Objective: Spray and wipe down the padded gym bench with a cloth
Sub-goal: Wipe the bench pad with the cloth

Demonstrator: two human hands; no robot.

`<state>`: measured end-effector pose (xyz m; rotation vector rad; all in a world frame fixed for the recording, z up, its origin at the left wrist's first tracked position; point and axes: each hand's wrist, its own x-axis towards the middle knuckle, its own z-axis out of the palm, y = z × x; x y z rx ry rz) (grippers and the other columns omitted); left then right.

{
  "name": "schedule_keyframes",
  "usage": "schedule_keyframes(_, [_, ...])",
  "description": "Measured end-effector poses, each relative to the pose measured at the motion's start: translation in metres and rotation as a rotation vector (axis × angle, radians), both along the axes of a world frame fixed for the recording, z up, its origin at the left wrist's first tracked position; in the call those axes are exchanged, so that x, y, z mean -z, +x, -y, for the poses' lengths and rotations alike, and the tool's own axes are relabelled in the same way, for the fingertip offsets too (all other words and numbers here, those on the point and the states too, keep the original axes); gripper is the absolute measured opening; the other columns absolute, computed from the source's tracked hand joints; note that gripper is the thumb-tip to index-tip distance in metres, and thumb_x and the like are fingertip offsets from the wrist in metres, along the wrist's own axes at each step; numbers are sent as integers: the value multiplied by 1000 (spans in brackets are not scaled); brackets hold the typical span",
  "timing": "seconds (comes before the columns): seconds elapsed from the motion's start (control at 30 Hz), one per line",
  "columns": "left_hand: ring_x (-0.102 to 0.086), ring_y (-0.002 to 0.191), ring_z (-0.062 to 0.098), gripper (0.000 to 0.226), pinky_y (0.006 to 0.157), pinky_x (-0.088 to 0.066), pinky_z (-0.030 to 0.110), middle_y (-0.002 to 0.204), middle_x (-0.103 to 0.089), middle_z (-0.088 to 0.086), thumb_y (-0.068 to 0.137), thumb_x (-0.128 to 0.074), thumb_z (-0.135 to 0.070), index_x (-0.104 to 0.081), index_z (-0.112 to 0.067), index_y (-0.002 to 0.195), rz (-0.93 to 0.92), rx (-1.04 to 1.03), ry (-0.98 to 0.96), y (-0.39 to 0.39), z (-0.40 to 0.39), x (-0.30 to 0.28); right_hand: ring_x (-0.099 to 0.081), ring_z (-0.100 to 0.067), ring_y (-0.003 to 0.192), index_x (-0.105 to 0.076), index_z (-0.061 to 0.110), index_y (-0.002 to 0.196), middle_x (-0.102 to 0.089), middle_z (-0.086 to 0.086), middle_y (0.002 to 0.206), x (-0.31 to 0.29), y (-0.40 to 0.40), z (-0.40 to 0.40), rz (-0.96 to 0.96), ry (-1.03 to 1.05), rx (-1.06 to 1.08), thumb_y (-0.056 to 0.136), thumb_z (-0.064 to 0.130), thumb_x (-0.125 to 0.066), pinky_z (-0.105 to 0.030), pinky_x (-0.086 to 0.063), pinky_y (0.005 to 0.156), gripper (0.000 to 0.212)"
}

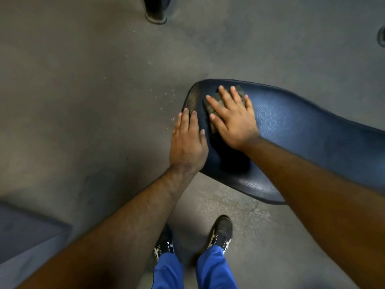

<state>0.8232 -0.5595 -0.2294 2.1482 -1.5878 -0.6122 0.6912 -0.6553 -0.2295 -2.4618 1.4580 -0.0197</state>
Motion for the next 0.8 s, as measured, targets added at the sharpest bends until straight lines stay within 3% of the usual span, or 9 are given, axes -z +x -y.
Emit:
schedule_keyframes(0.07, [-16, 150, 28, 57, 122, -17, 40, 162, -21, 14, 101, -37, -27, -26, -6, 153, 84, 6, -5, -4, -2, 7, -12, -27, 154, -29, 41, 153, -19, 0, 166, -1, -13, 6, 3, 3, -131, 99, 53, -25, -56, -10, 122, 56])
schedule_keyframes(0.2, [-14, 151, 27, 58, 123, -12, 39, 162, -18, 14, 102, -34, -28, -23, -6, 154, 161, -1, 1, -8, -2, 8, -14, -26, 153, -31, 41, 152, -22, 0, 165, 3, -7, 3, -48, -31, -24, 100, 53, -27, -55, -10, 122, 54])
schedule_keyframes(0.3, [-11, 151, 26, 58, 123, -10, 38, 163, -16, 13, 102, -36, -28, -20, -7, 155, 179, 9, 48, -8, -1, 4, -8, -26, 154, -29, 40, 153, -17, -1, 166, -7, -9, 6, 10, 63, -57, 97, 55, -29, -54, -5, 123, 58])
schedule_keyframes(0.4, [-26, 147, 28, 54, 121, -21, 42, 156, -33, 15, 100, -39, -30, -37, -6, 148, 204, -5, 28, -11, 3, -6, -11, -27, 154, -36, 33, 152, -24, -4, 165, -14, -20, -2, 195, 81, 16, 97, 52, -38, -50, -7, 124, 59])
schedule_keyframes(0.53, [-48, 132, 30, 48, 111, -38, 43, 138, -56, 15, 96, -39, -31, -56, -4, 132, 179, 65, -189, -23, 19, -21, -20, -29, 152, -39, 20, 152, -33, -8, 161, -12, -45, -16, 350, 5, 326, 100, 35, -37, -45, -15, 124, 54])
schedule_keyframes(0.67, [-47, 133, 31, 51, 111, -38, 43, 138, -56, 14, 93, -45, -36, -57, -6, 133, 178, 131, -220, -44, 50, -21, -22, -33, 151, -42, 20, 150, -33, -13, 160, -1, -85, 9, 205, -46, 415, 99, 32, -35, -46, -16, 124, 53])
schedule_keyframes(0.8, [-31, 141, 44, 67, 118, -18, 56, 151, -40, 21, 95, -38, -54, -39, -13, 148, 309, 80, 70, -85, 83, -14, -23, -35, 150, -43, 27, 149, -31, -14, 160, 16, -106, 12, 89, -99, 403, 99, 30, -36, -47, -15, 124, 50])
